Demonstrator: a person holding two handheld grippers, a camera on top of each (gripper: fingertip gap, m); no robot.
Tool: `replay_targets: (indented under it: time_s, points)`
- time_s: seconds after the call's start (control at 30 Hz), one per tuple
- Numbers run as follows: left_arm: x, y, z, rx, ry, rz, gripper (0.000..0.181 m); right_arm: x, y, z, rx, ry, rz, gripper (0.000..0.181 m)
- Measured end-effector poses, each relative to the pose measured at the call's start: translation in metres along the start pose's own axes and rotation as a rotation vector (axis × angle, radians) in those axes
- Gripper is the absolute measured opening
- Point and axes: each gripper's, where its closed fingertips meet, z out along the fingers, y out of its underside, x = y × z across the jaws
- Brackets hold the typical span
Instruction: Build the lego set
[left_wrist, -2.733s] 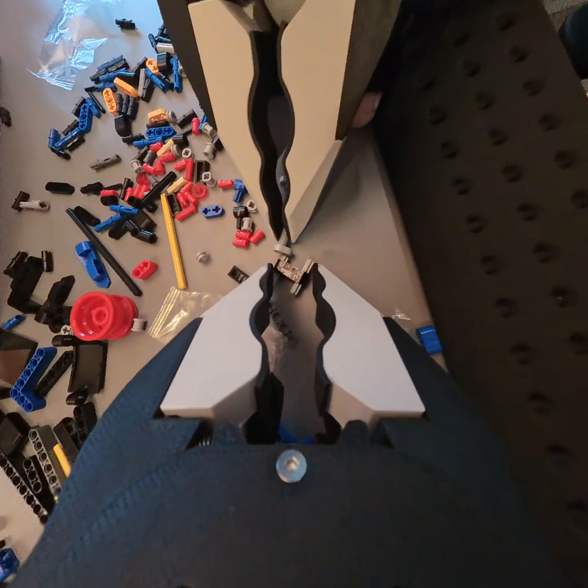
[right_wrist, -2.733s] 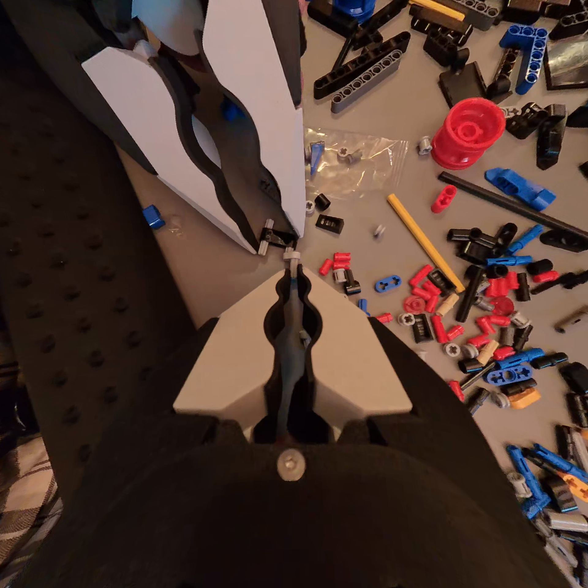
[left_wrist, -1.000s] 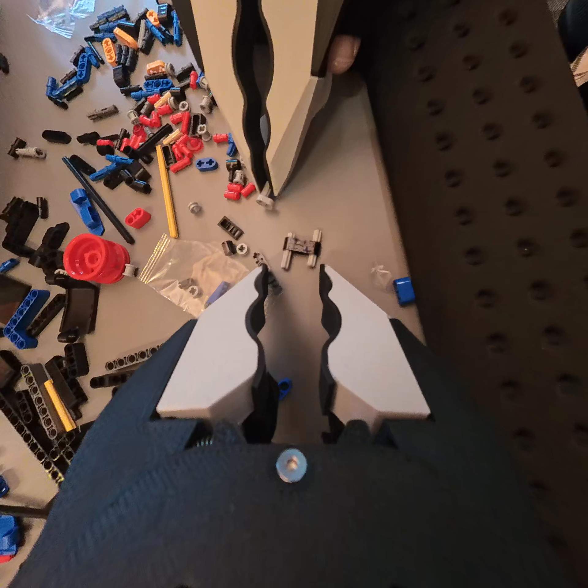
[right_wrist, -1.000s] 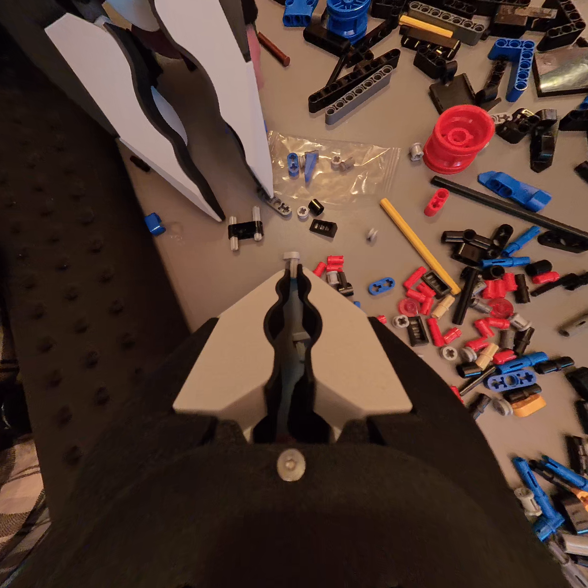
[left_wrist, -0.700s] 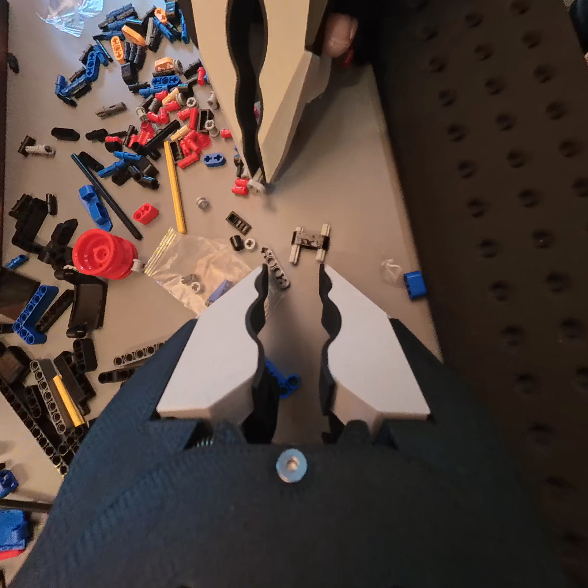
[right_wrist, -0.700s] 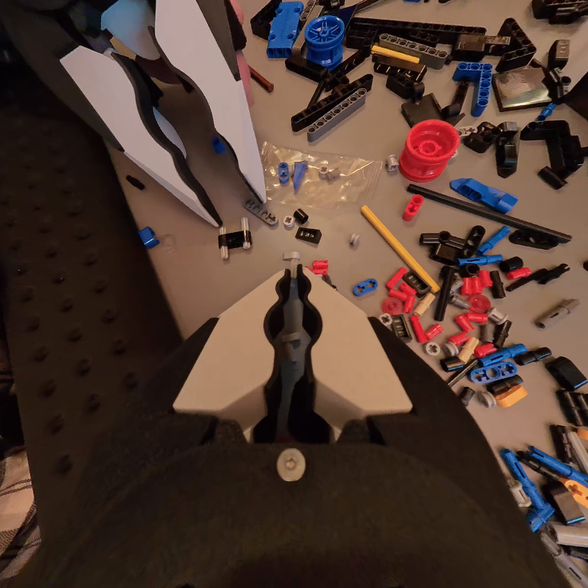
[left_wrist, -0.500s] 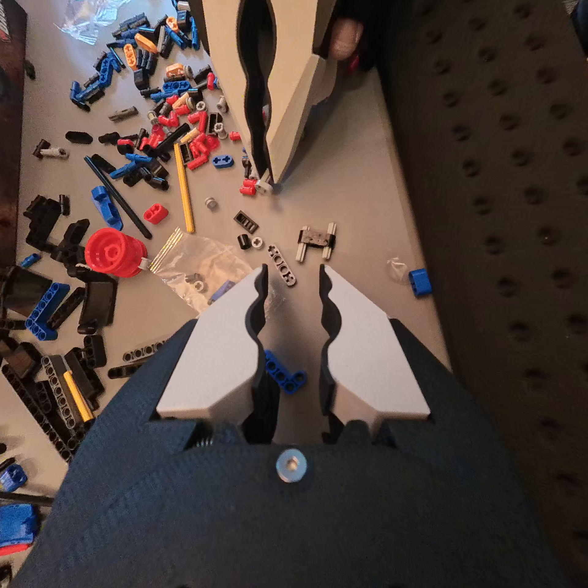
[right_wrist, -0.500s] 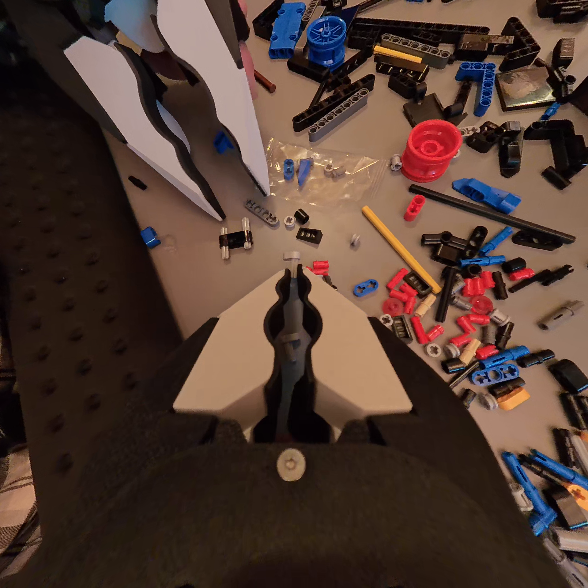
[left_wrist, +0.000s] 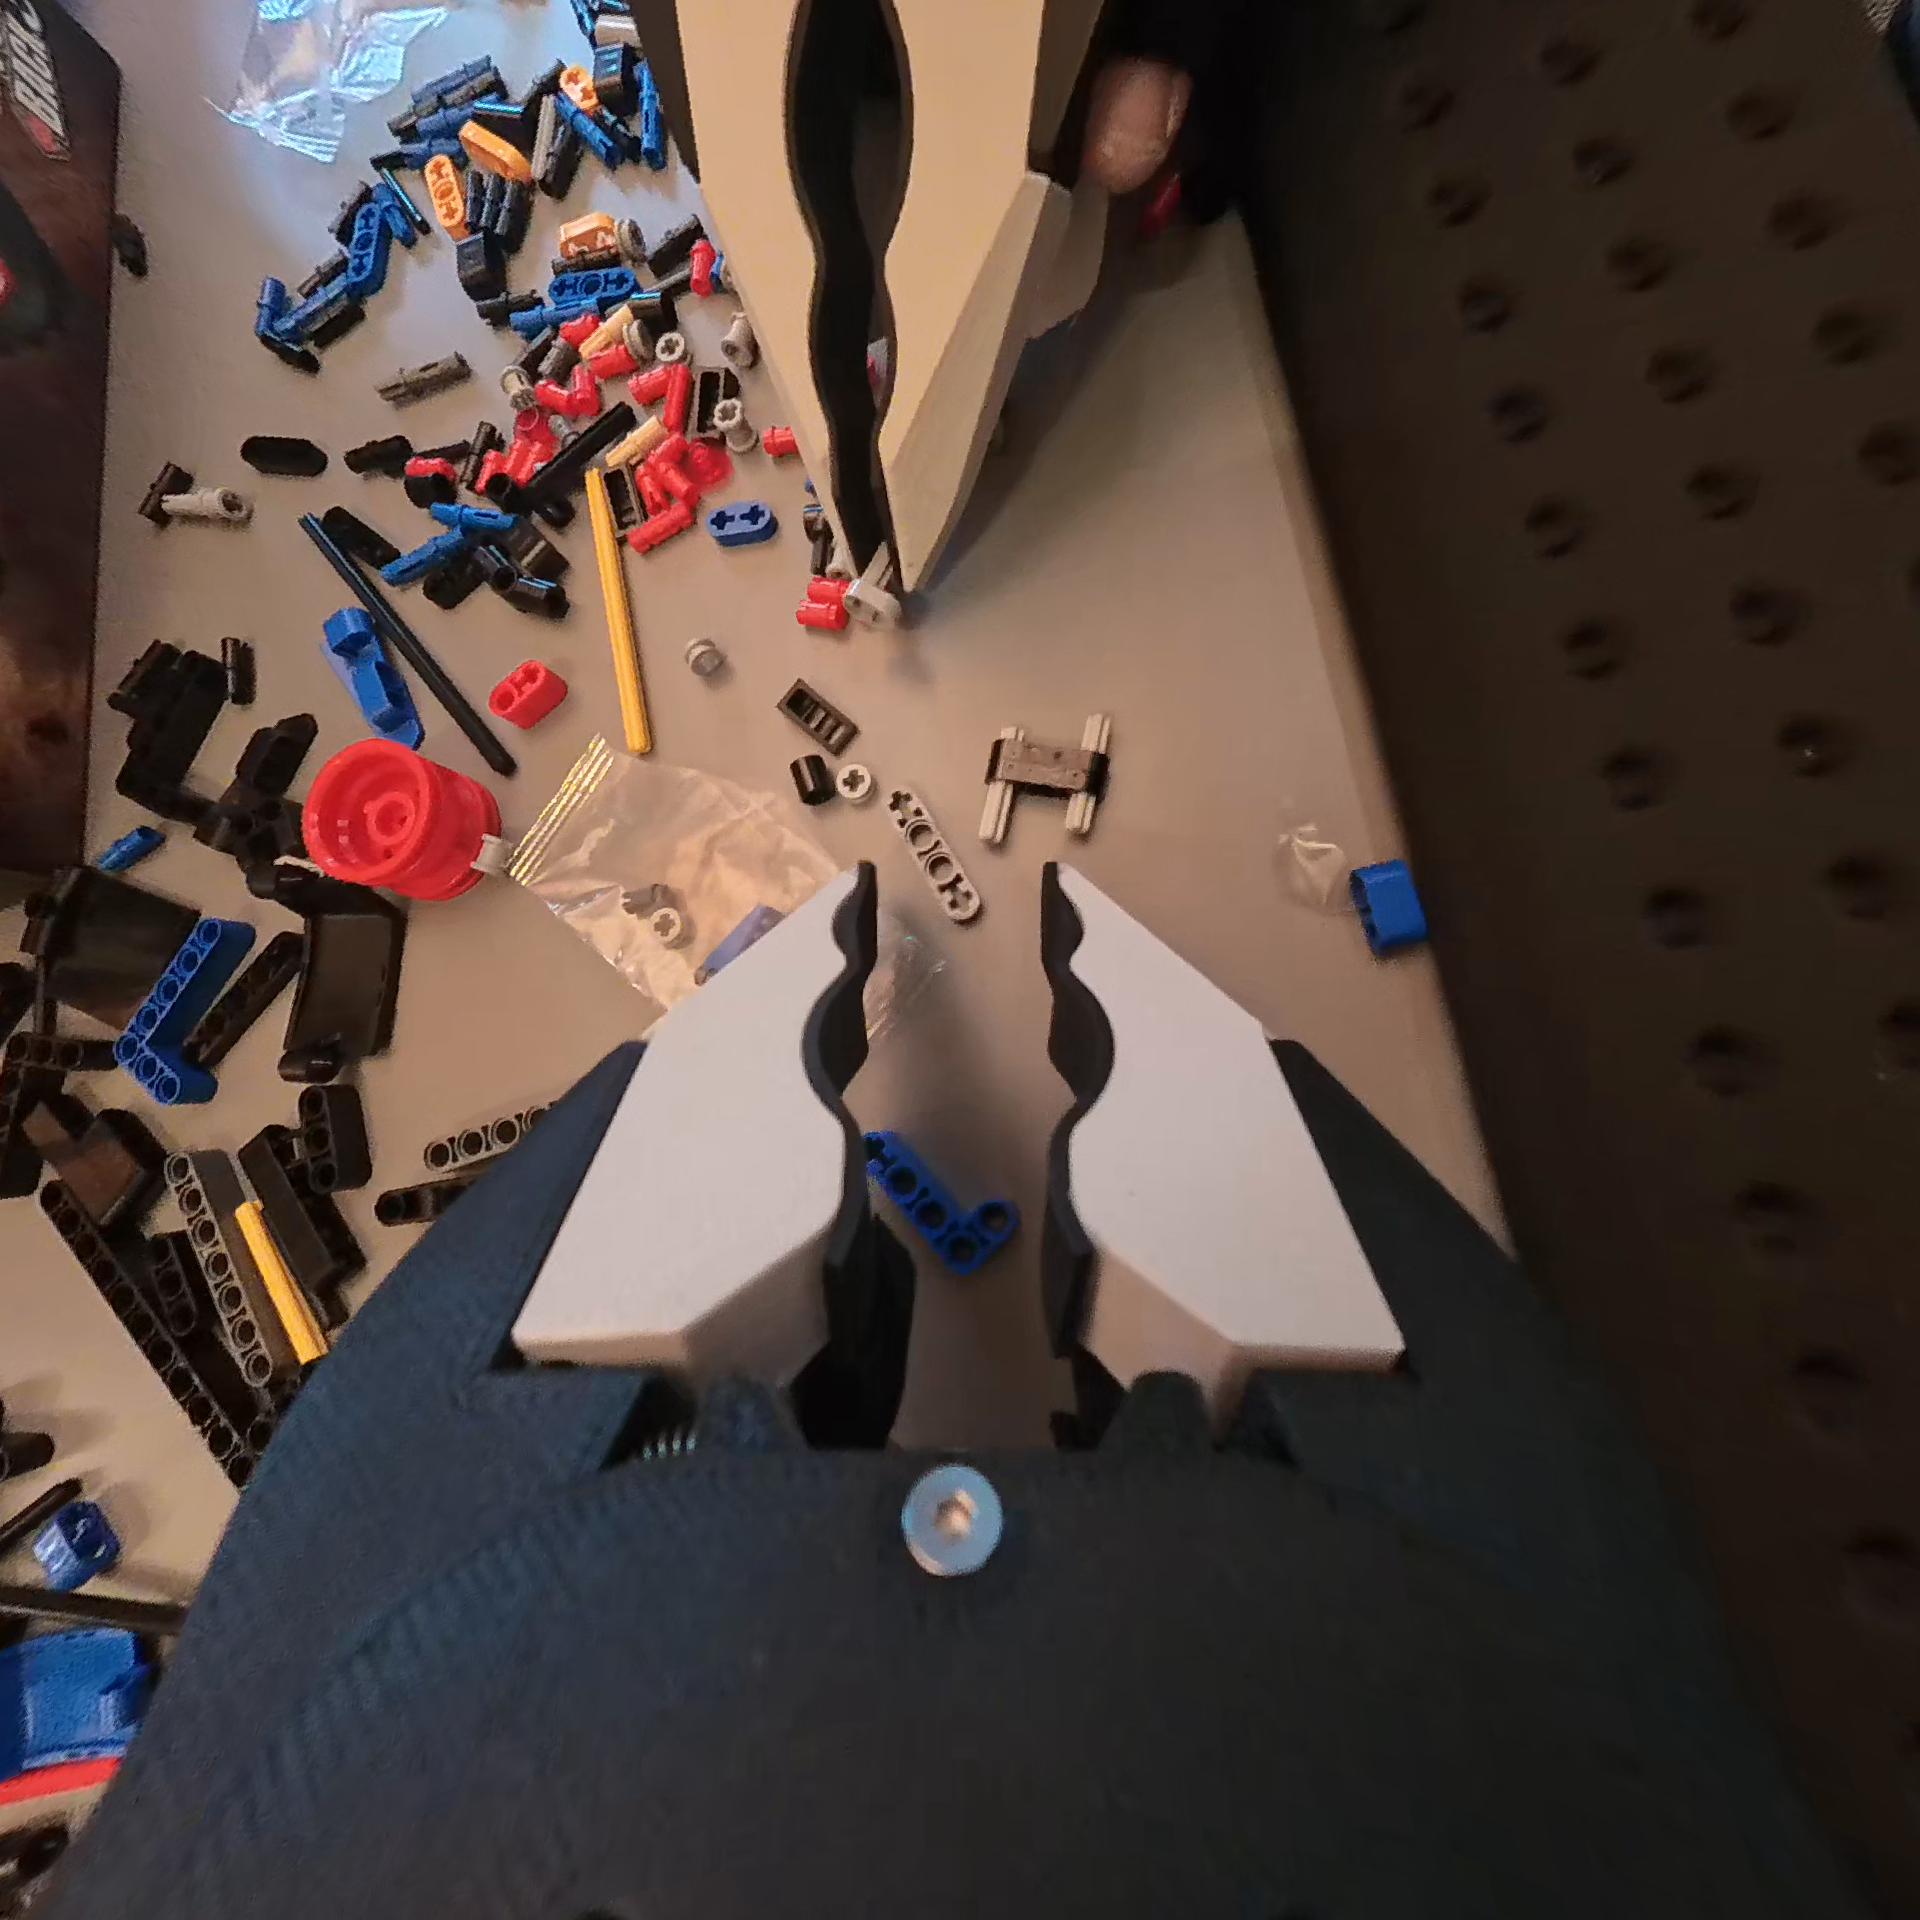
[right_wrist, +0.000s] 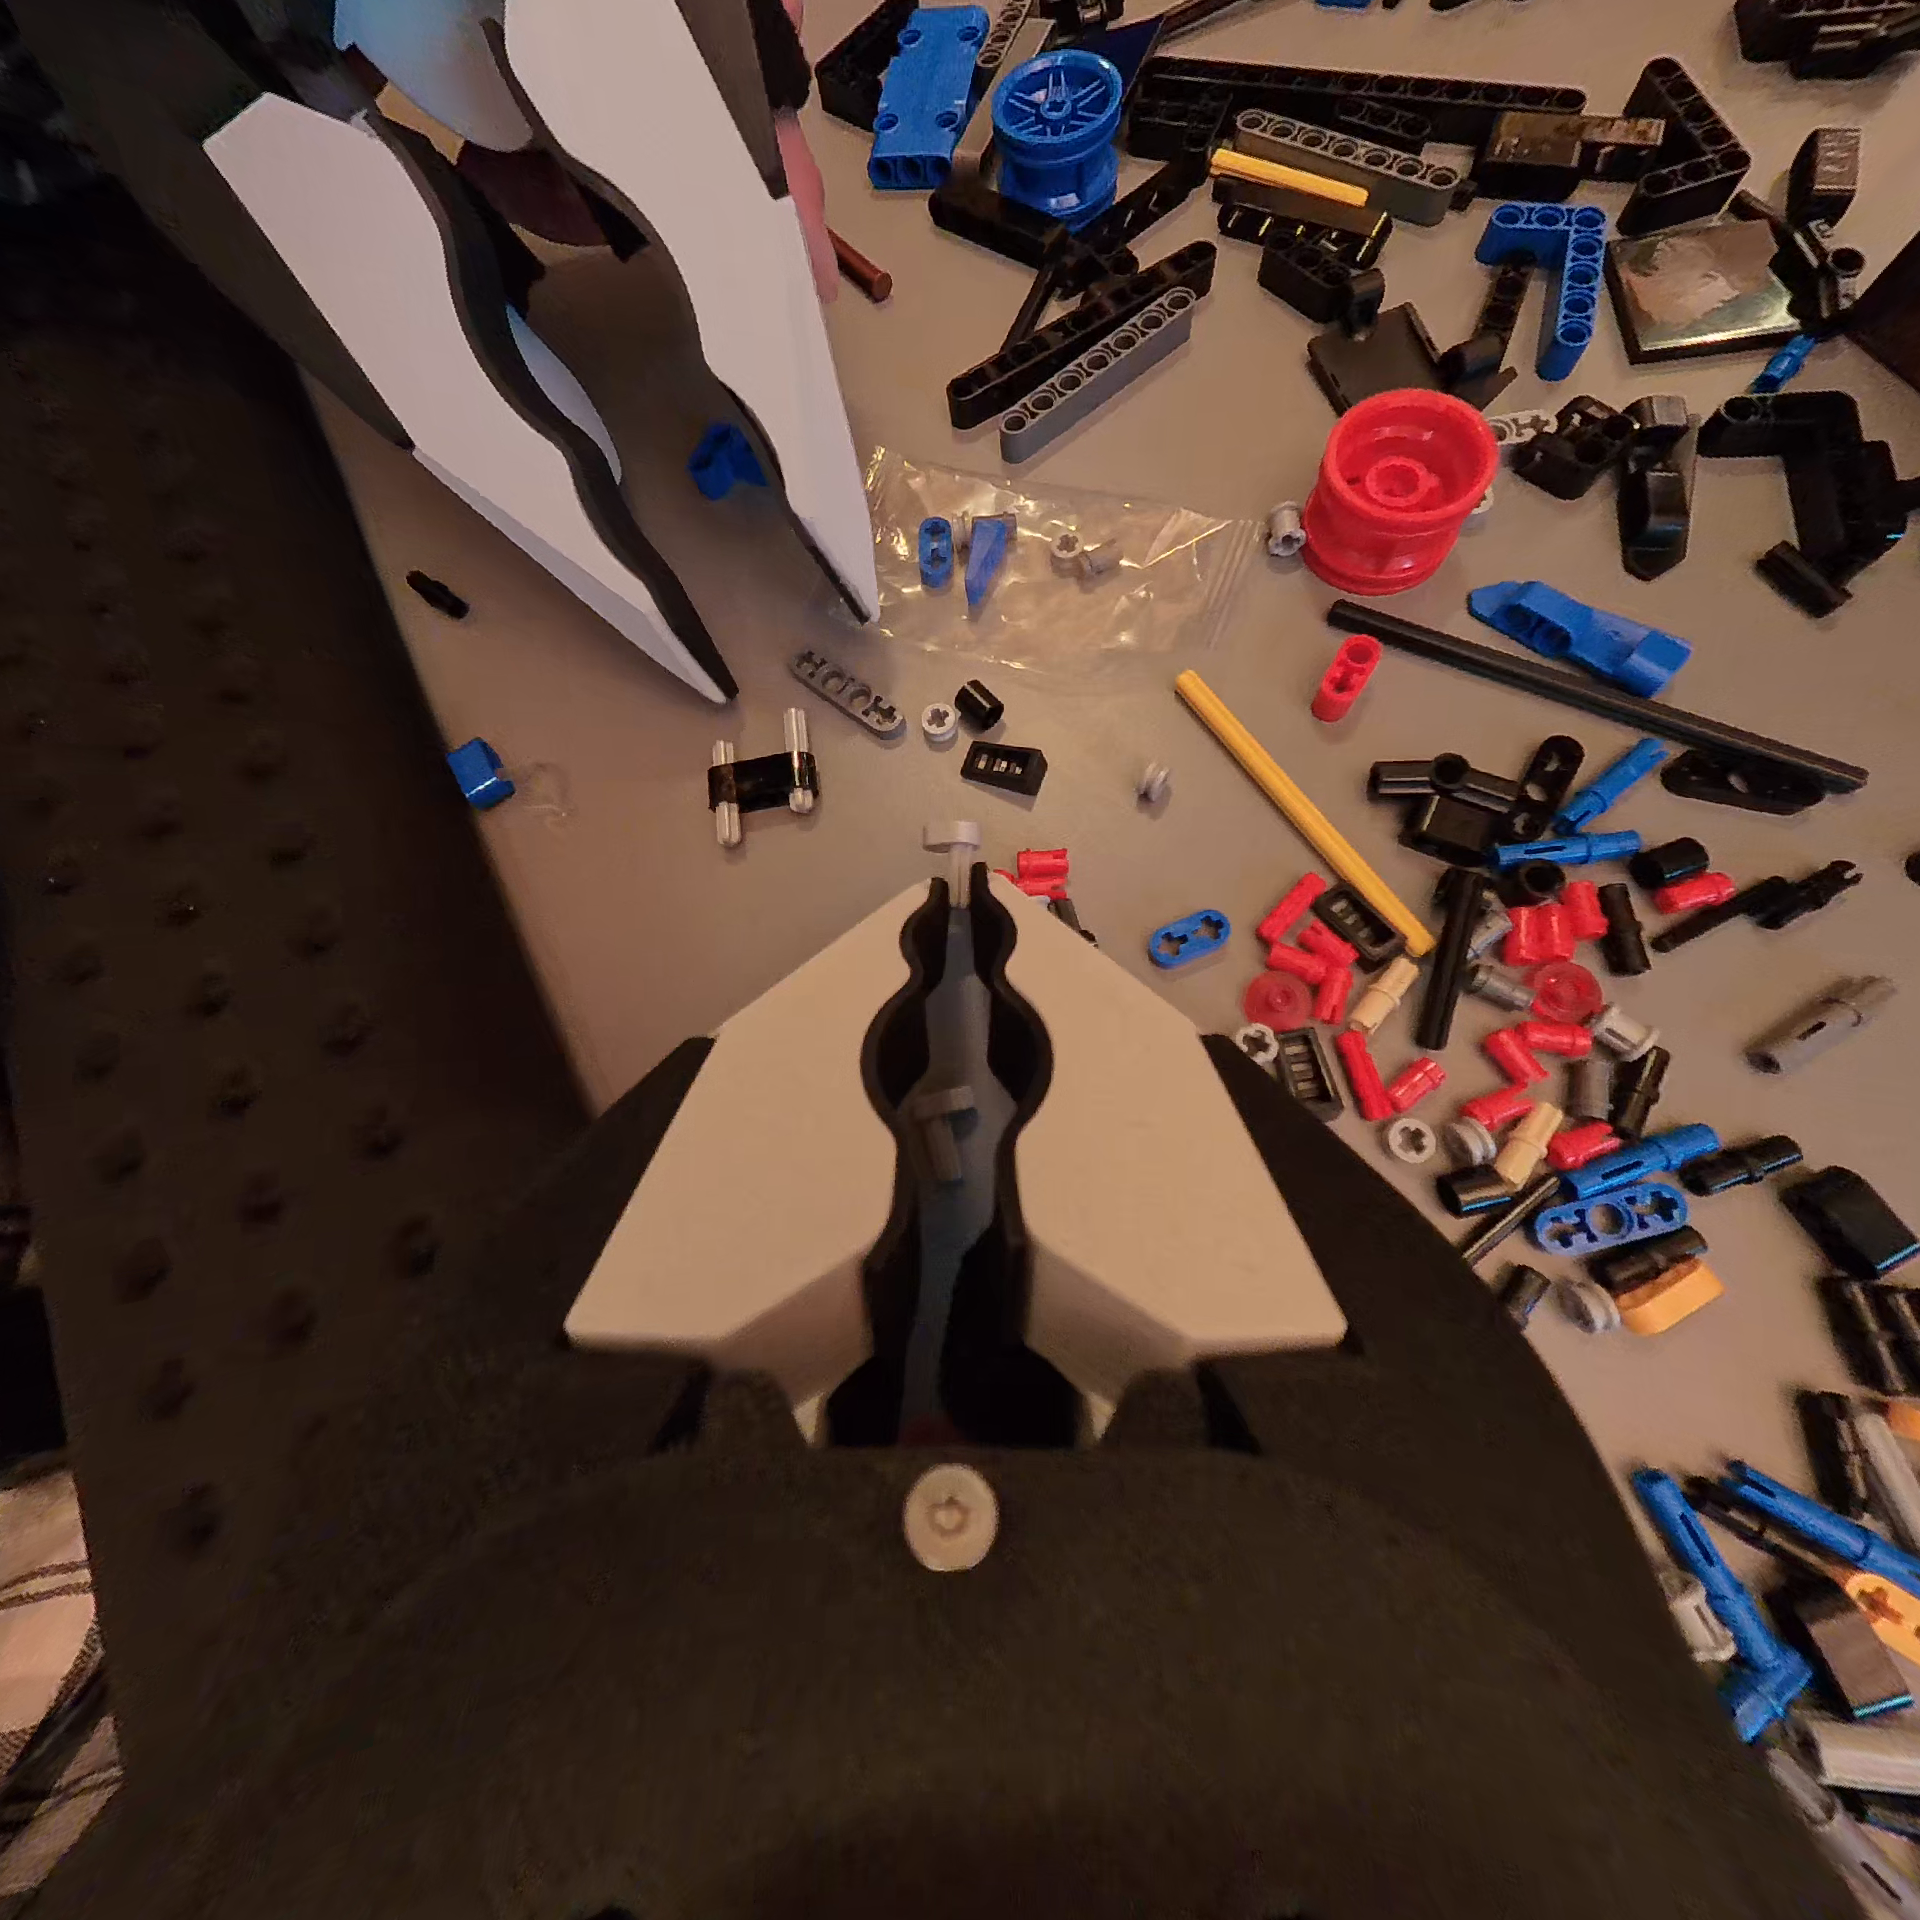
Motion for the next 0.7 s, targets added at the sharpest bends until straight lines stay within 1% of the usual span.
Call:
replay_targets:
  time_s: [0.7]
  points:
    - [0.0017, 0.001, -0.0008, 0.004, 0.005, 0.02, 0.03, 0.001, 0.0004, 0.0003, 0.0, 0.006, -0.001, 0.003]
